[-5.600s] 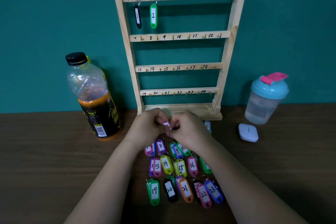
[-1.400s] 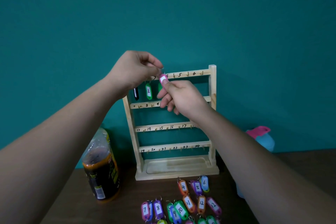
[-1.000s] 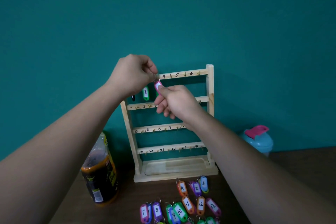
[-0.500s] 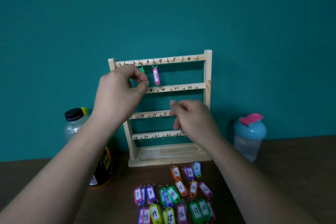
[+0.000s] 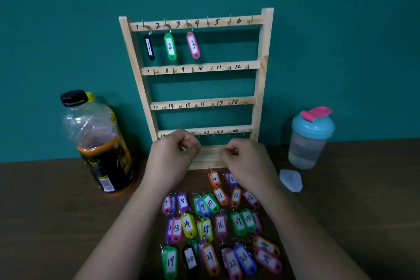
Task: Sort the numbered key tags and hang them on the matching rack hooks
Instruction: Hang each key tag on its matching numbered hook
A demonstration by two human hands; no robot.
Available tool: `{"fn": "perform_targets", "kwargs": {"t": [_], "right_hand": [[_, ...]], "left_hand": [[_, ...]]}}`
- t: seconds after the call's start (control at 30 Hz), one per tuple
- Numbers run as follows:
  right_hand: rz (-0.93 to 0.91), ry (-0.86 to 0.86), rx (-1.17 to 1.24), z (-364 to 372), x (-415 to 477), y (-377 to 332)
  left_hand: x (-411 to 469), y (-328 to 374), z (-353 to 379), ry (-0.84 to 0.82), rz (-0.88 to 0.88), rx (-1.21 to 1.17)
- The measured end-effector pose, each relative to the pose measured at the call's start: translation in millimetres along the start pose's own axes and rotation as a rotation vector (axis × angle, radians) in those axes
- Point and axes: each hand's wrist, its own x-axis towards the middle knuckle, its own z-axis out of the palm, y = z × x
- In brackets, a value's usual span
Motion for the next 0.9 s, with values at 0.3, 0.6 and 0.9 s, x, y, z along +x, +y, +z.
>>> {"fn": "perform_targets", "kwargs": {"t": [0.3,0.6,0.9], "right_hand": [[-0.074,-0.105,-0.32,37,-7,10],[-0.073,-0.117,-0.415,49,-7,15],[-0.075,-0.129,-0.377,51,-7,18]], "left_hand": [[-10,-39,50,-0.158,-0.152,0.167],[-9,-40,64,-0.234,-0.173,0.187],[-11,-36,57,-0.264,-0.161,0.137]]}}
